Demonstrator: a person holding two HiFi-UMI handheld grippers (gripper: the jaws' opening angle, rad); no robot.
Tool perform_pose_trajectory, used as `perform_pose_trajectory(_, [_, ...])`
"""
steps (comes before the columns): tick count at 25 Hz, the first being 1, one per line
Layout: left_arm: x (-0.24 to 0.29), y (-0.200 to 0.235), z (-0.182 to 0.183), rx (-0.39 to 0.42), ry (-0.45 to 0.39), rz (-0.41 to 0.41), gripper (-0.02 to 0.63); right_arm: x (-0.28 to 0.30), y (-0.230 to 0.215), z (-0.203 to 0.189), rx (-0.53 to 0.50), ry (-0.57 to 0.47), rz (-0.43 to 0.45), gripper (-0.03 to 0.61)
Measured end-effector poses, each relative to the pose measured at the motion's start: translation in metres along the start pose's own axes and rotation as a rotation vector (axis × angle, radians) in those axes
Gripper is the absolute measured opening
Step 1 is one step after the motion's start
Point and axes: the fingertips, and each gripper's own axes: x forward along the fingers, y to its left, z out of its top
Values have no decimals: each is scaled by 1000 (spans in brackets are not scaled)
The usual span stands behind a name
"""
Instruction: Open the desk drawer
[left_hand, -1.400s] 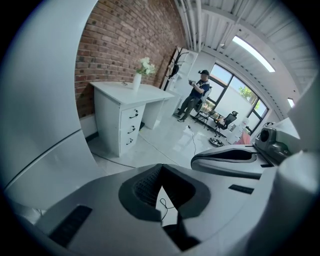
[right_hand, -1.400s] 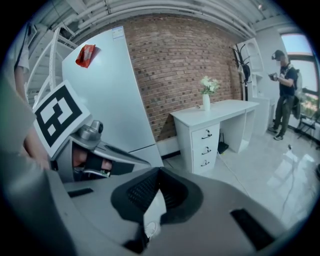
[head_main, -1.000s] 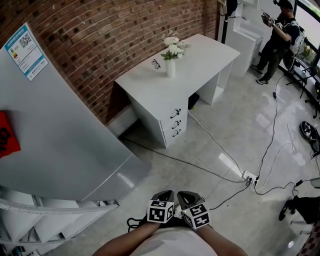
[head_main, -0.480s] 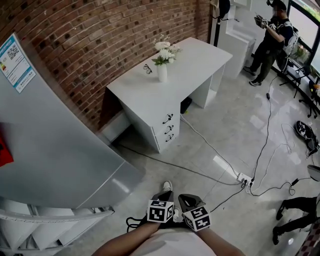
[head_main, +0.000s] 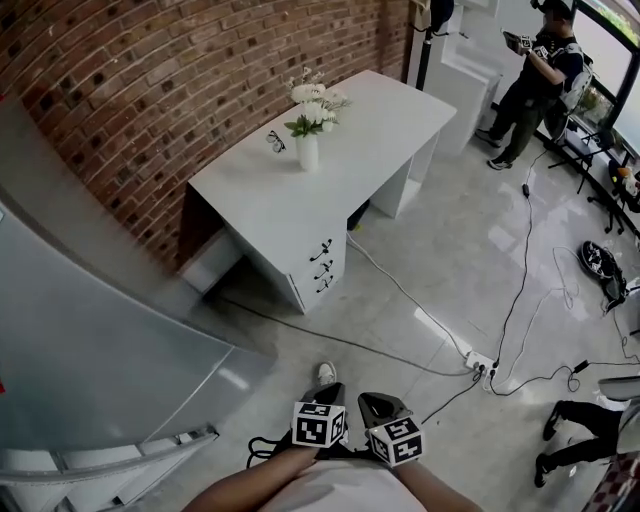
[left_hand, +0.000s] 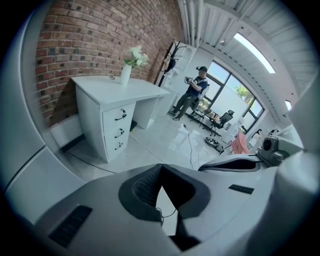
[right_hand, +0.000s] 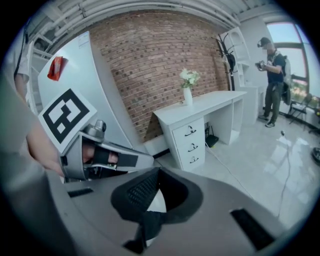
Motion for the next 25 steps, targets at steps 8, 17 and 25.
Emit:
perform_pose_trajectory(8, [47, 62, 64, -105, 11, 10, 6, 60, -35, 56, 7, 64, -7, 15])
perform_pose_trajectory(17, [92, 124, 117, -139, 30, 5, 6, 112, -60, 100, -1, 130, -39, 15])
perform_pose_trajectory(25, [113, 155, 162, -100, 21, -6, 6, 115, -75, 138, -150, 183, -87, 15])
